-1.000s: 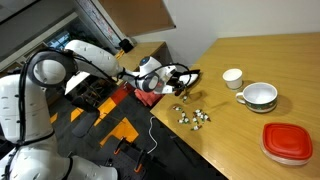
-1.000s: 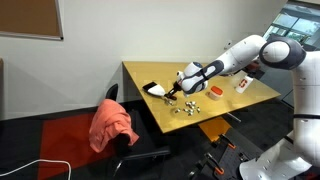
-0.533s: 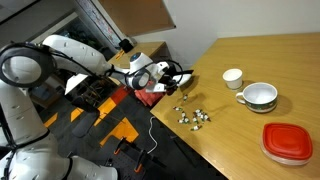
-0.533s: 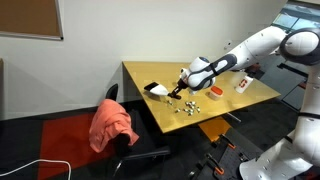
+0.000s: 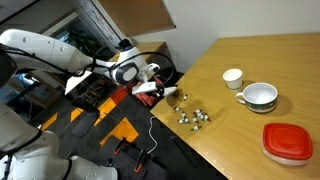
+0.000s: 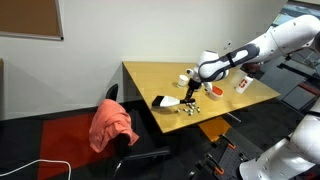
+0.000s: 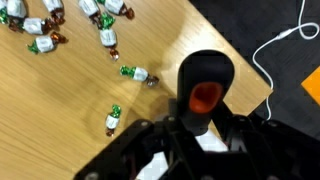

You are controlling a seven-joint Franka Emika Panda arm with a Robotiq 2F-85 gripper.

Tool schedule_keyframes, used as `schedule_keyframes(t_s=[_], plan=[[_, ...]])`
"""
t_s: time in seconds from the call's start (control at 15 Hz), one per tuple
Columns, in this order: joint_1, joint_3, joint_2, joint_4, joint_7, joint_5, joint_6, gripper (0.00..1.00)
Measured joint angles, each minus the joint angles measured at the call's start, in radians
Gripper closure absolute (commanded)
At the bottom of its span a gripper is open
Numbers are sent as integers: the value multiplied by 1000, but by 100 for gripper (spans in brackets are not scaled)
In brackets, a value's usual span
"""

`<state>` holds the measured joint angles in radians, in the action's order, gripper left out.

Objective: Pick the brush and sweep the candy on the counter

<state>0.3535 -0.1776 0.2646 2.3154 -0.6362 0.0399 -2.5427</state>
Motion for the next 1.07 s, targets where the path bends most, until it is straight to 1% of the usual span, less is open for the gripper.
schedule_keyframes(t_s=[0.07,0.2,0.27,0.4,0.53,0.8,0.93,1.07], plan=[[-12,24,-29,5,-35,-20,63,87],[-48,86,-79,10,-74,-98,166,87],[-69,117,-99,11,-86,-152,202,87],[-105,166,-124,12,-90,-268,235,87],[-132,200,-135,13,-92,-381,236,87],[-166,231,-136,14,-132,-566,210,87],[-170,238,-135,20,-163,-639,145,87],[-170,248,-132,32,-184,-700,46,87]])
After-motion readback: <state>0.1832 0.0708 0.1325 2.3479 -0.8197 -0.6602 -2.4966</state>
